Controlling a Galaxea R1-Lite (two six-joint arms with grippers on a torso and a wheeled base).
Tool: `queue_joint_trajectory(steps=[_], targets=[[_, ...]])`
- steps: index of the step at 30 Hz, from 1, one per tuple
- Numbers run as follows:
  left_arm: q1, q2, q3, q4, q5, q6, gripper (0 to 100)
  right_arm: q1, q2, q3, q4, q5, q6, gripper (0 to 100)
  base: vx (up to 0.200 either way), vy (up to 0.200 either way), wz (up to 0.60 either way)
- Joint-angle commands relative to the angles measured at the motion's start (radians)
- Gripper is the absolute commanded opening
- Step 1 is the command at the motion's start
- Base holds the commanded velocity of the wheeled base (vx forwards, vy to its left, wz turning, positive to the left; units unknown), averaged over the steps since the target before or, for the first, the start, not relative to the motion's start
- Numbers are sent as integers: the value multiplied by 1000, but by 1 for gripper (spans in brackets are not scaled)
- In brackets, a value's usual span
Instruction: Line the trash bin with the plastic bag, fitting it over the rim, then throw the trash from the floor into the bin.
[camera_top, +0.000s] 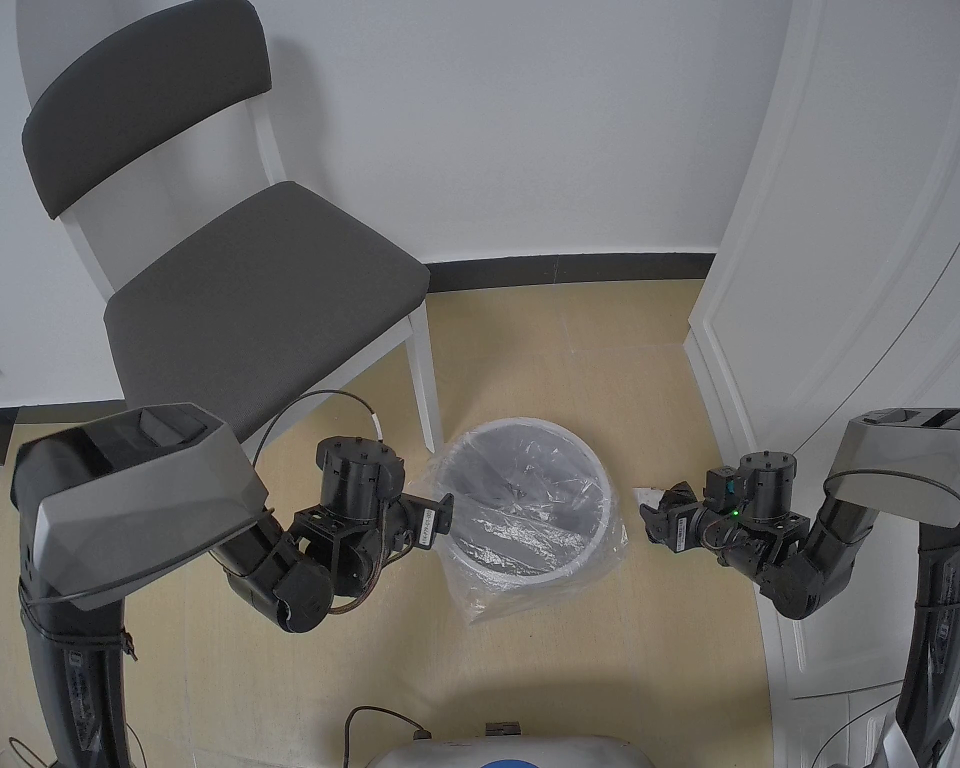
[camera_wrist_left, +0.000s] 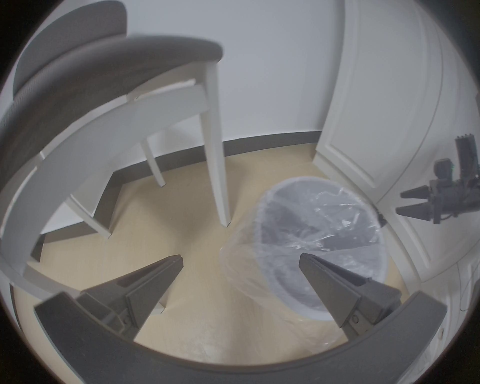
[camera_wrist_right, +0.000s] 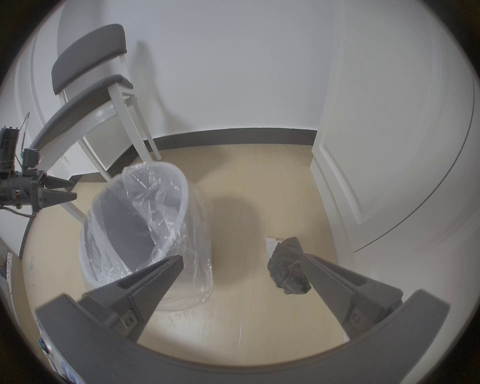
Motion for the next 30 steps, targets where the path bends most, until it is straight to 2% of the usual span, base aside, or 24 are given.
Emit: queue_joint_trajectory(steps=[1, 4, 5, 6, 8, 12, 13, 15, 16, 19, 23, 25, 29, 30], targets=[[-70, -70, -90, 80, 6, 43, 100, -7, -70, 11, 1, 15, 9, 100, 0, 0, 0], [-73, -59, -121, 93, 6, 37, 100, 35, -72, 8, -8, 5, 58, 100, 0, 0, 0], [-72, -59, -112, 84, 6, 17, 100, 101, -77, 0, -10, -5, 136, 100, 0, 0, 0], [-72, -65, -101, 82, 6, -9, 100, 129, -87, -1, -5, -18, 174, 100, 0, 0, 0], [-72, -79, -78, 76, 6, -53, 100, 161, -109, -8, 6, -30, 207, 100, 0, 0, 0], [-72, -113, -49, 48, 6, -72, 100, 190, -112, -60, 76, -27, 202, 100, 0, 0, 0], [-76, -136, -27, 5, 9, -72, 100, 206, -113, -146, 234, -36, 156, 100, 0, 0, 0], [-78, -137, -26, 1, 11, -72, 100, 206, -113, -153, 248, -36, 151, 100, 0, 0, 0], [-107, -179, 20, -71, 51, -62, 100, 213, -116, -271, 464, -36, 96, 100, 0, 0, 0], [-119, -234, 77, -128, 77, -47, 100, 243, -106, -360, 564, -21, 90, 100, 0, 0, 0], [-115, -294, 137, -182, 77, -47, 100, 255, -61, -408, 560, 21, 81, 100, 0, 0, 0], [-93, -338, 178, -226, 74, -49, 100, 255, -34, -417, 543, 75, 79, 100, 0, 0, 0], [-69, -366, 206, -259, 67, -46, 100, 253, -11, -406, 483, 91, 82, 100, 0, 0, 0], [-64, -386, 197, -266, 69, -43, 100, 253, 15, -362, 340, 91, 118, 100, 0, 0, 0]])
